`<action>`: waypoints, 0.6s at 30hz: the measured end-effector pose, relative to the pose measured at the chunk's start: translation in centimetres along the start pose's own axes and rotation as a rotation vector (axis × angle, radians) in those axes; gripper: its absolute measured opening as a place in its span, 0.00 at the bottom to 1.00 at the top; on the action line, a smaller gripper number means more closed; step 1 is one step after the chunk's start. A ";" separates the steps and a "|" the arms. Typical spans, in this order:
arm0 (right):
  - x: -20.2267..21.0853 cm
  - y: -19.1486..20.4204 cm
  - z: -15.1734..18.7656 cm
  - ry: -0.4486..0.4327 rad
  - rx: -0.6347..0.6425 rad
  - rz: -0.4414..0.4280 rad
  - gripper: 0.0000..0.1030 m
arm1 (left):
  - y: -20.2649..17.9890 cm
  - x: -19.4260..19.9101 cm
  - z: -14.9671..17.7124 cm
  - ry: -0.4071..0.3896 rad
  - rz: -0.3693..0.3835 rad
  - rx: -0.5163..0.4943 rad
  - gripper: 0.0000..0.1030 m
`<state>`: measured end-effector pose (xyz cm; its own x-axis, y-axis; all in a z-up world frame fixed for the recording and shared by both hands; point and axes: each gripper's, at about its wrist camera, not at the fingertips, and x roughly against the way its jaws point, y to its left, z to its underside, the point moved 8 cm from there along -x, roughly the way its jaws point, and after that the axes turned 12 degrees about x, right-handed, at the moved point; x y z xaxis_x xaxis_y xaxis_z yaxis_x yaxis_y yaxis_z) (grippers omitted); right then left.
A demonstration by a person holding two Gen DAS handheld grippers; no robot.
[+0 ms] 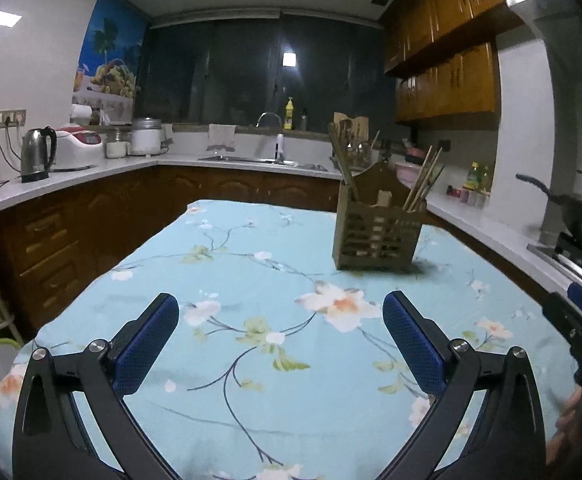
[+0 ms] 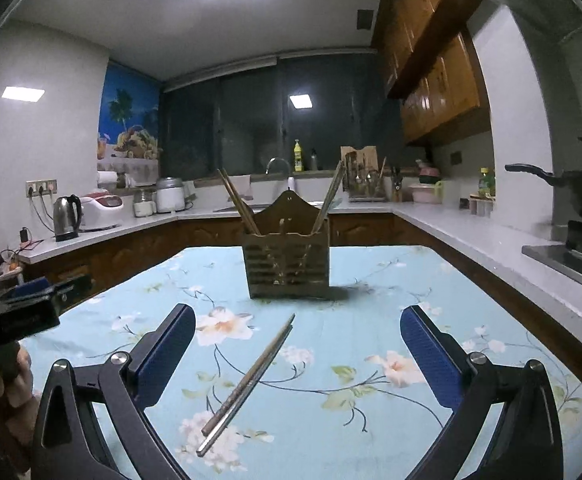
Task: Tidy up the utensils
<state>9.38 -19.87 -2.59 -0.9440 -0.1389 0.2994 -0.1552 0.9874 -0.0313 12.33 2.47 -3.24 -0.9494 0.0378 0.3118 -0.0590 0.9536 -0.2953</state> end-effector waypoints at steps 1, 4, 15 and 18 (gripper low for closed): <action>0.0 -0.1 0.1 0.002 0.001 0.002 1.00 | -0.1 0.0 0.1 0.003 0.001 -0.004 1.00; 0.3 -0.3 0.3 0.003 0.002 0.010 1.00 | -0.3 0.1 0.2 -0.002 -0.004 -0.013 1.00; 0.4 -1.7 1.5 0.022 -0.048 0.031 1.00 | -0.4 0.0 0.7 0.004 -0.030 -0.041 1.00; 0.3 -1.7 1.6 0.025 -0.044 0.032 1.00 | -0.4 -0.2 0.9 0.016 -0.037 -0.045 1.00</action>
<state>8.85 -21.72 -3.97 -0.9407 -0.1054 0.3225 -0.1113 0.9938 0.0002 12.31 1.82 -3.98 -0.9419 0.0065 0.3359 -0.0799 0.9668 -0.2428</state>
